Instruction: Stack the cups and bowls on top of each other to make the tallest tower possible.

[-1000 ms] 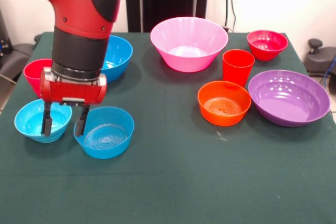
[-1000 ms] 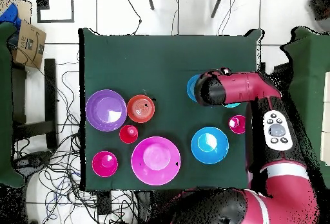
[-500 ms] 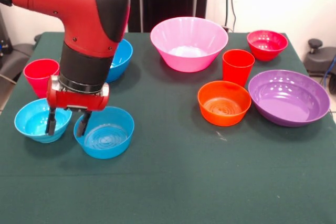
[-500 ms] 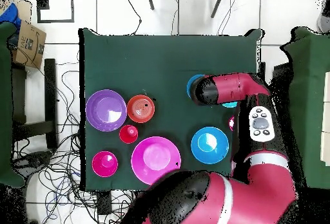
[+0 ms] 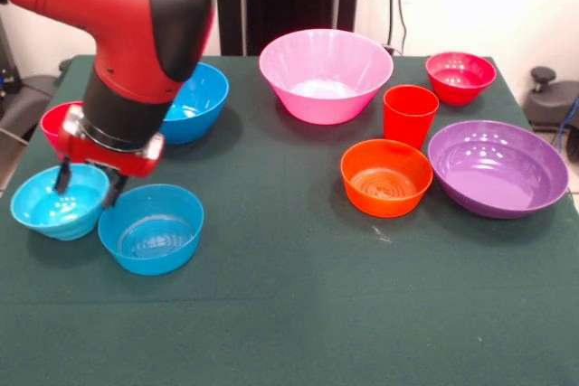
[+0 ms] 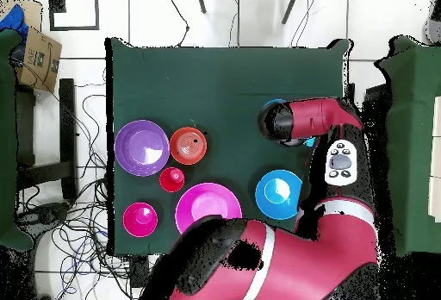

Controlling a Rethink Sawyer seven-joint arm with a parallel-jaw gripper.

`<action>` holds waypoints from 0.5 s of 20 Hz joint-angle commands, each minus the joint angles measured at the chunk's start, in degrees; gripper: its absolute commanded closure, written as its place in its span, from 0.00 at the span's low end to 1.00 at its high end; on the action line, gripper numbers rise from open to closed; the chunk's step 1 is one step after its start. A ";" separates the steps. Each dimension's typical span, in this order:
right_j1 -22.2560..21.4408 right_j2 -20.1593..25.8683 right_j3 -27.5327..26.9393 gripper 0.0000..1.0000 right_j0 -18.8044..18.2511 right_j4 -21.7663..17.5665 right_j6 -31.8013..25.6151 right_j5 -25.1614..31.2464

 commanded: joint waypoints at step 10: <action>-0.74 -4.51 -0.49 0.00 1.74 4.86 11.51 5.35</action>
